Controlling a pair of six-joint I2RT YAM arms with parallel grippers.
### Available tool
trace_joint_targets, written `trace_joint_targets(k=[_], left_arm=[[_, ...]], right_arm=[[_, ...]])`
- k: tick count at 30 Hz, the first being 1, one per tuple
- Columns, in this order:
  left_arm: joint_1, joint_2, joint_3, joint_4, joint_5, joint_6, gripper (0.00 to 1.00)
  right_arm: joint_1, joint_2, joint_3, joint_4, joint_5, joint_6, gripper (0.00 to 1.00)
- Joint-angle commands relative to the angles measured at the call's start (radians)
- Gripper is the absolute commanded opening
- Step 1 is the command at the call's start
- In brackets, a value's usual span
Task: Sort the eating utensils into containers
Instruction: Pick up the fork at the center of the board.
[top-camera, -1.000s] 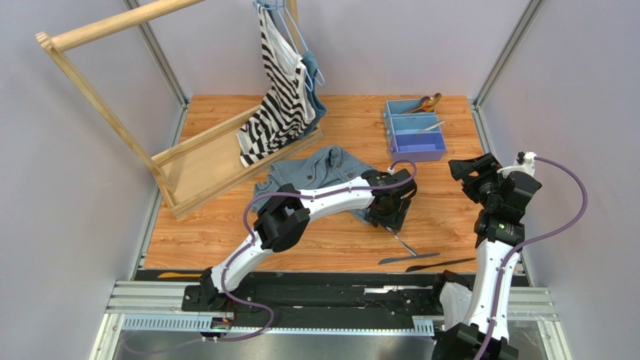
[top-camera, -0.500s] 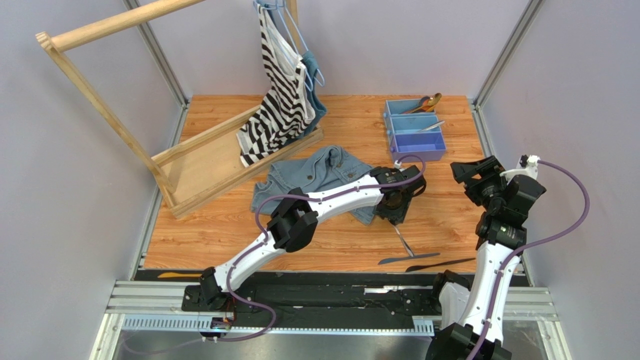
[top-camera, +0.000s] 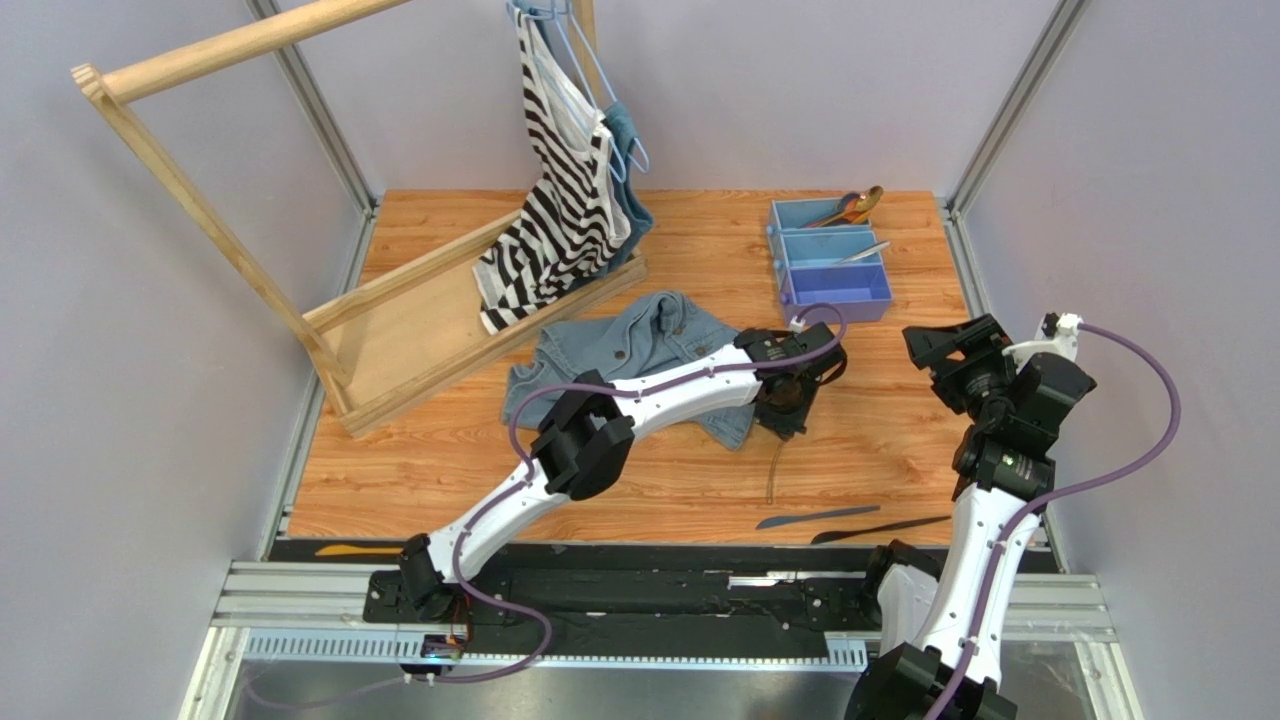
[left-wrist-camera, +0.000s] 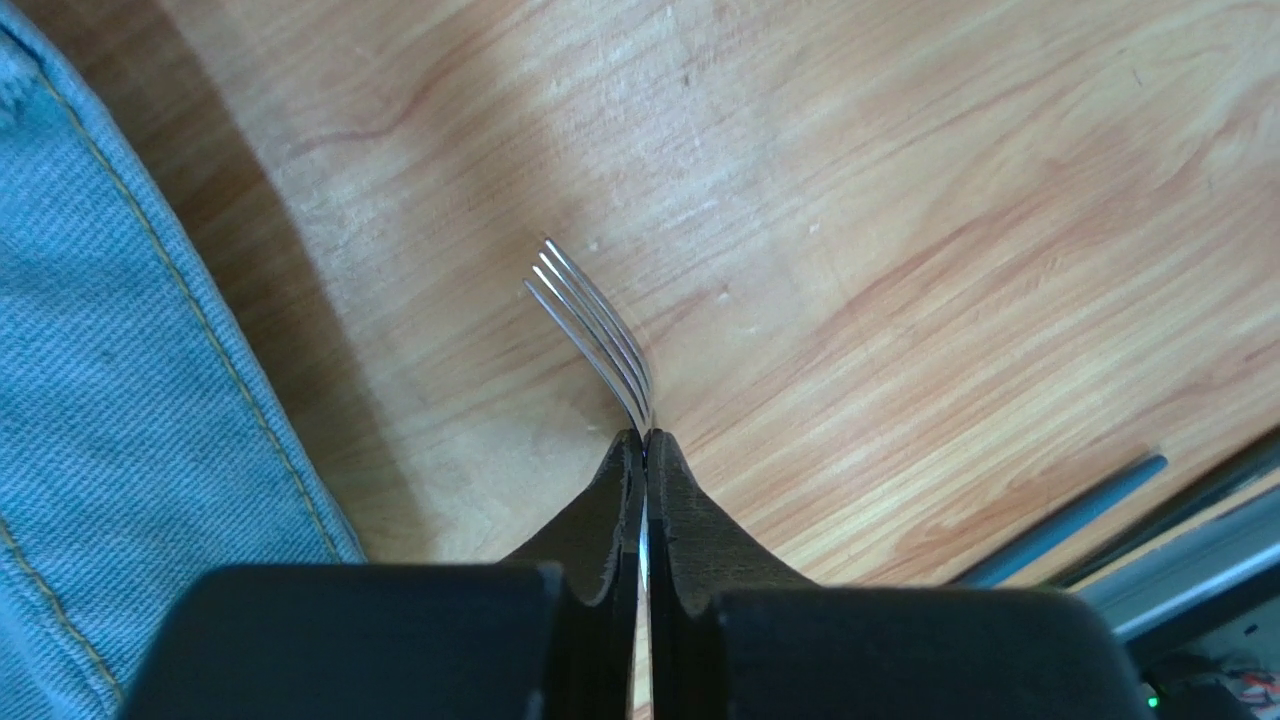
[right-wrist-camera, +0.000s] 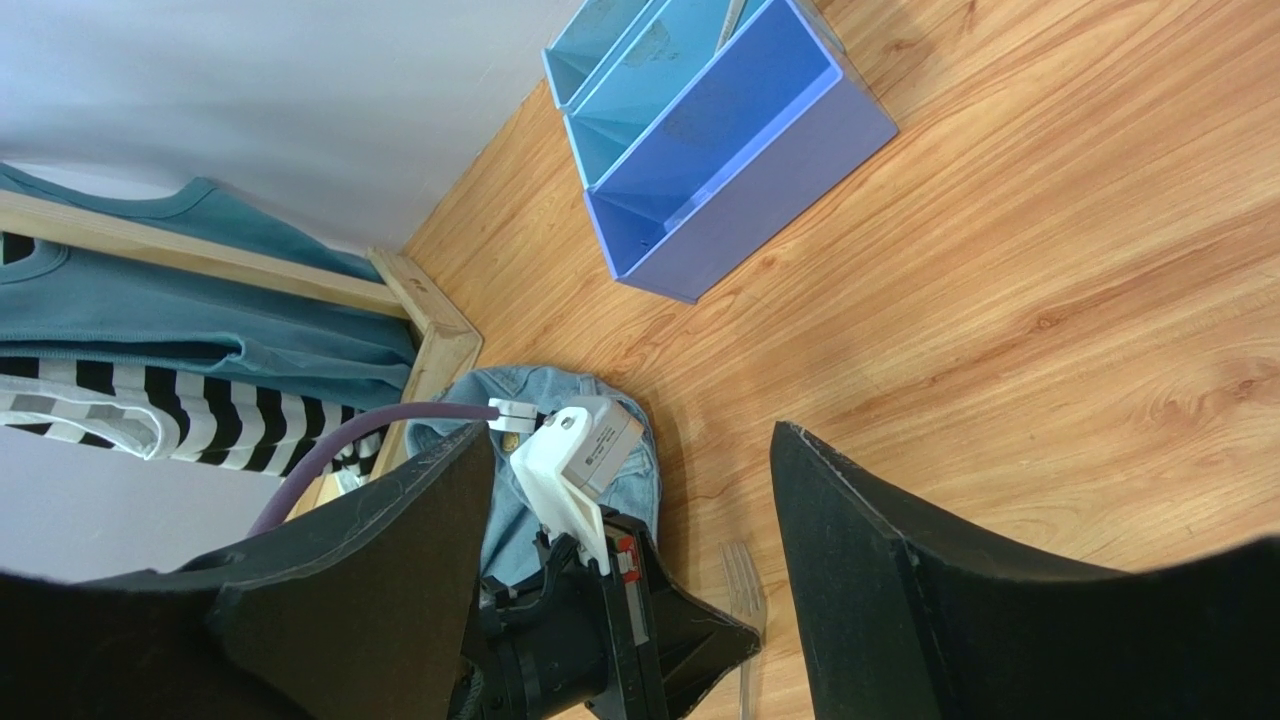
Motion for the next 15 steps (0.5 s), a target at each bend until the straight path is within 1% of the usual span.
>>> trace_joint_targets(k=[1, 8, 11, 15], left_arm=[[0.015, -0.097, -0.18, 0.115, 0.074, 0.037, 0.0], [0.016, -0.224, -0.268, 0.132, 0.049, 0.075, 0.0], [0.016, -0.303, -0.34, 0.173, 0.052, 0.087, 0.0], [0.016, -0.424, -0.484, 0.245, 0.052, 0.12, 0.0]], right_arm=[[-0.006, -0.013, -0.02, -0.001, -0.03, -0.013, 0.71], [-0.006, -0.016, -0.041, 0.012, -0.079, 0.005, 0.71], [-0.006, -0.022, -0.05, 0.011, -0.106, 0.004, 0.7], [-0.006, -0.029, -0.06, 0.011, -0.16, 0.0, 0.7]])
